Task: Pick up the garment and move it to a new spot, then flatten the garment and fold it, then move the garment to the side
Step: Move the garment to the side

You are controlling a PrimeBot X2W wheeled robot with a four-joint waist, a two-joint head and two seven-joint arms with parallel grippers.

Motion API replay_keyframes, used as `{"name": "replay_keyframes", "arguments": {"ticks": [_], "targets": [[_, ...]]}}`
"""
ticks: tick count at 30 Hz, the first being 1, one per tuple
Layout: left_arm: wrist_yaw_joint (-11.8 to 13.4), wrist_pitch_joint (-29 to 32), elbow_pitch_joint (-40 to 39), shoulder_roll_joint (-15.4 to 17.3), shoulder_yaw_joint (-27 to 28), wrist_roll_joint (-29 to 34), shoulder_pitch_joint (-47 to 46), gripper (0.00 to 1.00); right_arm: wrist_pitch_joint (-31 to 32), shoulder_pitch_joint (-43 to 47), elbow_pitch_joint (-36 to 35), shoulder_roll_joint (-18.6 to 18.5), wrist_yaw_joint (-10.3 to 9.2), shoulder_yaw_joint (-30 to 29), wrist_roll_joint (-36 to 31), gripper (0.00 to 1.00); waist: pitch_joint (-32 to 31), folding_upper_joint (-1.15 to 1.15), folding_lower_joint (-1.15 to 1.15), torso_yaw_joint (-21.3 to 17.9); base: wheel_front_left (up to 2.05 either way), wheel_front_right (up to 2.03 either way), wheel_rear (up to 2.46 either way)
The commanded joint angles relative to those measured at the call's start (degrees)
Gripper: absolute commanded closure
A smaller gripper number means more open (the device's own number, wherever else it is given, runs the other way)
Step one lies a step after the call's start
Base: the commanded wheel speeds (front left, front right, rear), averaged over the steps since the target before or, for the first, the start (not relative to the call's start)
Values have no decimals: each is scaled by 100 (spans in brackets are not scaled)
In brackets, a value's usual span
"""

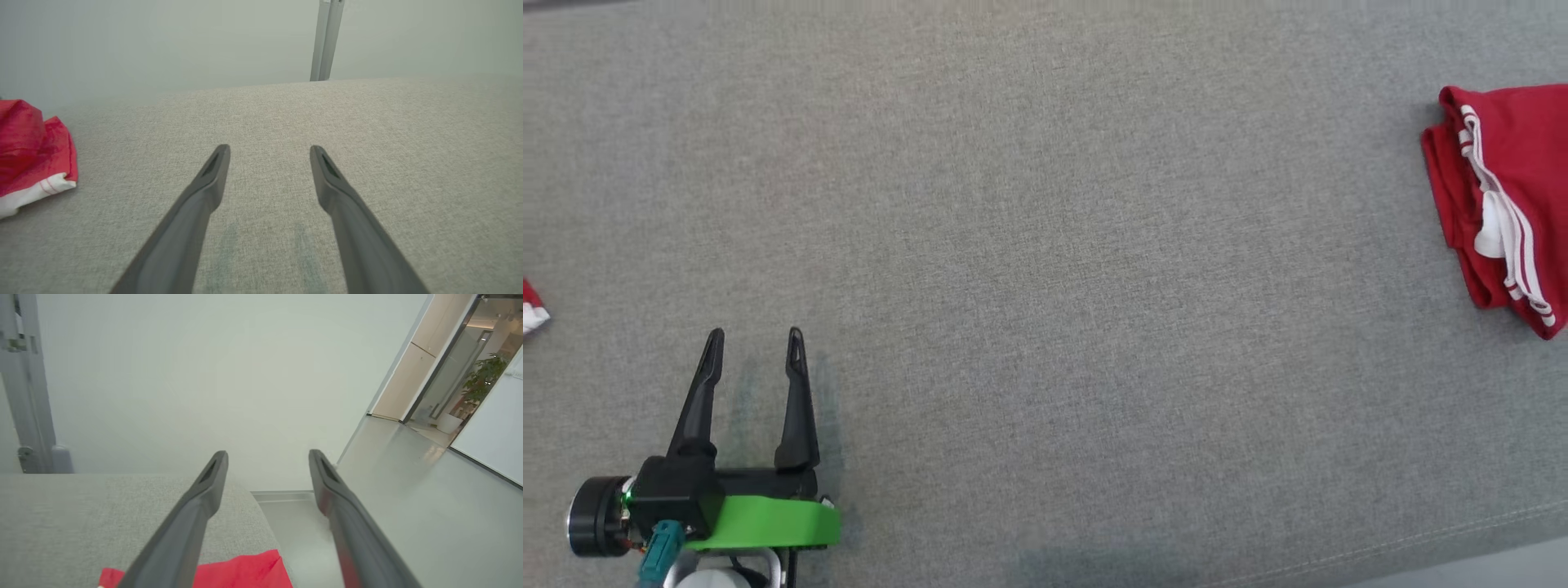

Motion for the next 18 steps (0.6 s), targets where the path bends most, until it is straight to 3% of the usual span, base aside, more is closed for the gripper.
{"name": "replay_keyframes", "arguments": {"ticks": [1, 5, 9, 13, 18], "targets": [[57, 1, 32, -23, 54, -64, 124, 0, -24, 467, -478, 116, -7, -6, 90, 0, -712, 0, 0, -4, 0, 0, 0], [96, 1, 165, -90, 140, -211, 277, 0, -23, 1893, -2028, 583, -8, -39, 217, 0, -1214, 0, 0, 59, 0, 0, 0], [139, 1, 258, -115, 260, -261, 465, 0, -25, 3056, -3063, 1163, -7, -31, 156, 0, -1584, 0, 0, 93, 0, 0, 0], [164, 1, 364, -127, 404, -268, 642, 0, -25, 3867, -3601, 1656, -7, 141, -17, 0, -1893, 0, 0, 157, 0, 0, 0], [117, 1, 530, -135, 505, -192, 815, 0, -26, 4585, -3598, 2045, -8, 563, -192, 0, -2190, 0, 0, 324, 0, 0, 0]]}}
